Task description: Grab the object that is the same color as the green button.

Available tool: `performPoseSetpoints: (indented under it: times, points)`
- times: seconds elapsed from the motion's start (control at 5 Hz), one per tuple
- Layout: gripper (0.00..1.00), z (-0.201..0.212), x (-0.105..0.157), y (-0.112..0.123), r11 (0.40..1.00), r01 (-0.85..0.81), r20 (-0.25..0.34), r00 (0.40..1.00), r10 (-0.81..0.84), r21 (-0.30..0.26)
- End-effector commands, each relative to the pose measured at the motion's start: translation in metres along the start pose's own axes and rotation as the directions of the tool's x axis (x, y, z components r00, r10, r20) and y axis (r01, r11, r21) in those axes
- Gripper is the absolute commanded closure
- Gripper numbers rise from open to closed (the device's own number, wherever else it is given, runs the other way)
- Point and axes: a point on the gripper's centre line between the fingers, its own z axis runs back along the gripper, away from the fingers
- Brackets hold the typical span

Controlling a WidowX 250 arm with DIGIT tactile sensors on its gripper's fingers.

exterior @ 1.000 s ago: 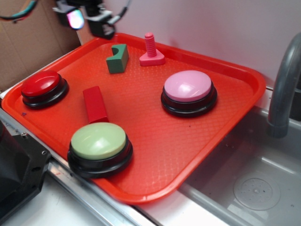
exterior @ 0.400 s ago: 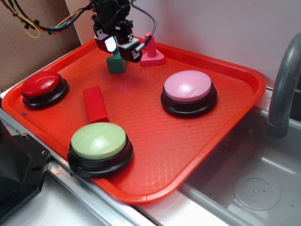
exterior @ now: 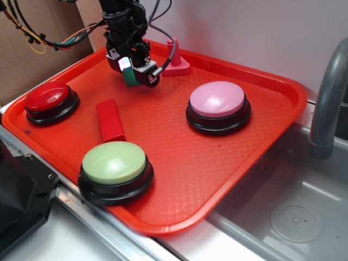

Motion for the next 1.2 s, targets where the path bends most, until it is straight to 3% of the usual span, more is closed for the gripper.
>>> performPoseSetpoints:
  times: [0.0, 0.4, 0.6, 0.8, 1.0]
  points:
    - [1.0, 0.008, 0.011, -0.009, 1.0, -0.013, 0.027, 1.0, 0.012, 0.023]
    - [1.0, 0.054, -0.006, -0.002, 0.988, -0.098, 0.095, 0.992, 0.086, 0.121]
    - [1.0, 0.094, -0.022, -0.004, 0.986, -0.131, 0.106, 0.987, 0.12, 0.103]
    - [1.0, 0.132, -0.041, -0.019, 0.991, -0.119, 0.085, 0.99, 0.114, 0.054]
    - [1.0, 0.159, -0.058, -0.039, 0.988, -0.149, 0.049, 0.988, 0.147, 0.044]
